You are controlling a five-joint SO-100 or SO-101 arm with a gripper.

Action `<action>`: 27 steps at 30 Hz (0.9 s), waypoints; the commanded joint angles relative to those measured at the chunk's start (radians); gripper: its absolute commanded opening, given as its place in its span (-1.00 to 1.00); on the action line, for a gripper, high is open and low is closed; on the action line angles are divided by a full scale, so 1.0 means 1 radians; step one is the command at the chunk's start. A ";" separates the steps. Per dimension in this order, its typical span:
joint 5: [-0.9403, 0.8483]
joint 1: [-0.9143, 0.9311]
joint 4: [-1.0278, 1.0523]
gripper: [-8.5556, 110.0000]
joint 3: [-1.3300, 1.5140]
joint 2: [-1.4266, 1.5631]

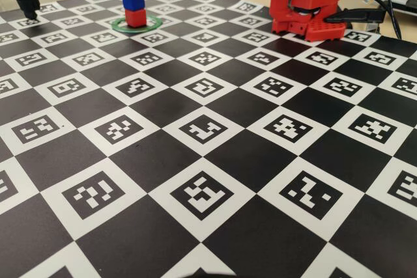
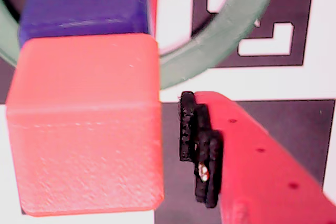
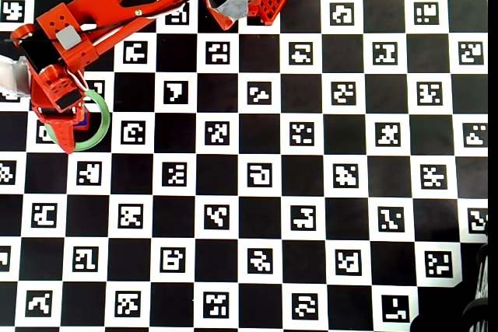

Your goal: Grab the red cube then put it in the green circle then put the blue cube on top and finally the orange cube on top

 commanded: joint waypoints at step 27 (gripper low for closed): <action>0.189 -0.141 0.196 -0.15 -0.092 0.500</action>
